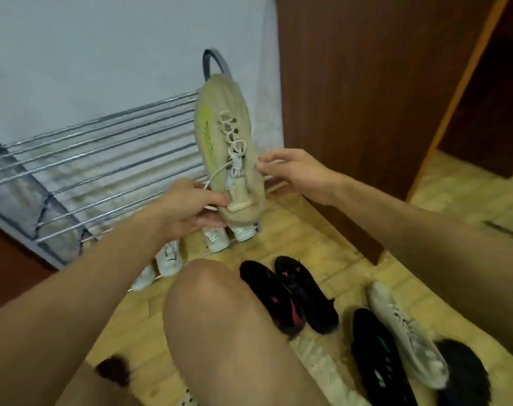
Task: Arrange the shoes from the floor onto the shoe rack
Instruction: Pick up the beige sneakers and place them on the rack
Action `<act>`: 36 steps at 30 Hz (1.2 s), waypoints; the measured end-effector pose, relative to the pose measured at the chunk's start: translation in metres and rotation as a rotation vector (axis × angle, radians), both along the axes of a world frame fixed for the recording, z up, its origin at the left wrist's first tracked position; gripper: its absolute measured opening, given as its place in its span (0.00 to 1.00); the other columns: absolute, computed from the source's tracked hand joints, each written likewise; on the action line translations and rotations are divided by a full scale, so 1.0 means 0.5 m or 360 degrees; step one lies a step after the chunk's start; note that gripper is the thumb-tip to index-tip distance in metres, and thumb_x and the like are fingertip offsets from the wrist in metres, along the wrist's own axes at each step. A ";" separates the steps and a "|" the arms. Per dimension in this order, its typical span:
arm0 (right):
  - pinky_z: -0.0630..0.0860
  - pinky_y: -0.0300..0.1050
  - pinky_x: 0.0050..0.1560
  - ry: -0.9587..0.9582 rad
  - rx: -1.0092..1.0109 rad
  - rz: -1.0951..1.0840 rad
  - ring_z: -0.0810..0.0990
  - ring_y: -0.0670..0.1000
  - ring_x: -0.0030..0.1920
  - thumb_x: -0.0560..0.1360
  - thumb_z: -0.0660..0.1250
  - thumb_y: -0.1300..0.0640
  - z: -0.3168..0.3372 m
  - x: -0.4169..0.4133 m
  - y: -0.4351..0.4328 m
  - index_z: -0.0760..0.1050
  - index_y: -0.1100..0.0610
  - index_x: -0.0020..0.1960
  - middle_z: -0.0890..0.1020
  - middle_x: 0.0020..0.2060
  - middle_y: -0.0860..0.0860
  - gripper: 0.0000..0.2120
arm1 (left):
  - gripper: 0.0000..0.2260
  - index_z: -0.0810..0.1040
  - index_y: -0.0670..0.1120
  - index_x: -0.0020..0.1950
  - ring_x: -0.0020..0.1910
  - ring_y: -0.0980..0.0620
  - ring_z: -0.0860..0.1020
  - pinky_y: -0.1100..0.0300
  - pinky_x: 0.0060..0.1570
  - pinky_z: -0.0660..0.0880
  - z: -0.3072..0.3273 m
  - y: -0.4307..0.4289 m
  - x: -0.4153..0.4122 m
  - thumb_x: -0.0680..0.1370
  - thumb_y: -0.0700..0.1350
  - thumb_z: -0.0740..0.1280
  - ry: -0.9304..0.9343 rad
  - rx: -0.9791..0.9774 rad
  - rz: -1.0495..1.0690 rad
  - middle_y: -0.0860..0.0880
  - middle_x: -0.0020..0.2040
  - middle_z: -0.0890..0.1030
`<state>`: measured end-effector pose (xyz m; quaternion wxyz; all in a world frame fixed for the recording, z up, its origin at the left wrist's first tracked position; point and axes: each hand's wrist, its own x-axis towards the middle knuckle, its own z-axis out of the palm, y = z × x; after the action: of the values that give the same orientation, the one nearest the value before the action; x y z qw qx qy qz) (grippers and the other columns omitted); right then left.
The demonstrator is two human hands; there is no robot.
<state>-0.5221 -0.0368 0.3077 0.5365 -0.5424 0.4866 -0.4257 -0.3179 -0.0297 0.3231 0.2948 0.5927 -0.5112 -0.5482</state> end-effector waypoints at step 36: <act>0.82 0.59 0.46 0.1148 0.1584 -0.0596 0.78 0.66 0.56 0.73 0.69 0.53 -0.679 -0.408 0.424 0.54 0.56 0.74 0.72 0.62 0.64 0.35 | 0.05 0.80 0.43 0.48 0.47 0.44 0.84 0.49 0.51 0.81 -0.494 0.230 -0.292 0.75 0.35 0.70 -0.0120 0.0858 -0.0549 0.41 0.47 0.85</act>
<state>-0.7263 0.1752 -0.0320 0.4432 -0.2435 0.8623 -0.0262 -0.4639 0.0853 0.0762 0.0108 0.5739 -0.4512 -0.6834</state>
